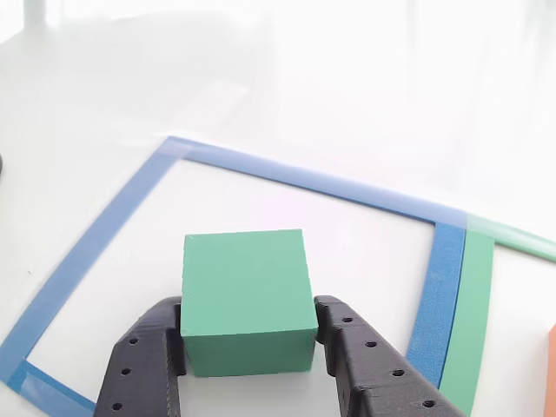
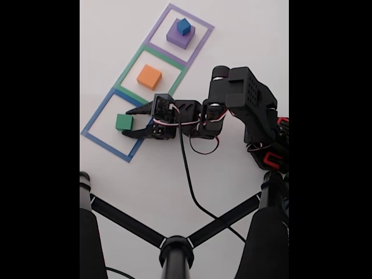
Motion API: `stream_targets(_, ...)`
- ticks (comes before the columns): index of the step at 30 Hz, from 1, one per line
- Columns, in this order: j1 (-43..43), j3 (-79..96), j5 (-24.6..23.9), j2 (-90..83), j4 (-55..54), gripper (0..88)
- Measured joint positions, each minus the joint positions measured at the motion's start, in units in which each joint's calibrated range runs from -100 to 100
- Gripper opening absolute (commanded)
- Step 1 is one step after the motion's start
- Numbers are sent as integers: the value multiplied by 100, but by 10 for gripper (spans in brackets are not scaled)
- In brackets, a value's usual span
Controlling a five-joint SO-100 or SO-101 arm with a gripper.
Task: Tower of hanoi
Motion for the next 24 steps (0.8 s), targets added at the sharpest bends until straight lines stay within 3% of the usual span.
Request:
stream_targets(14, -98, 322, 0, -650, 233, 76)
stream_targets(24, -147, 888, 39, -3824, 3010, 77)
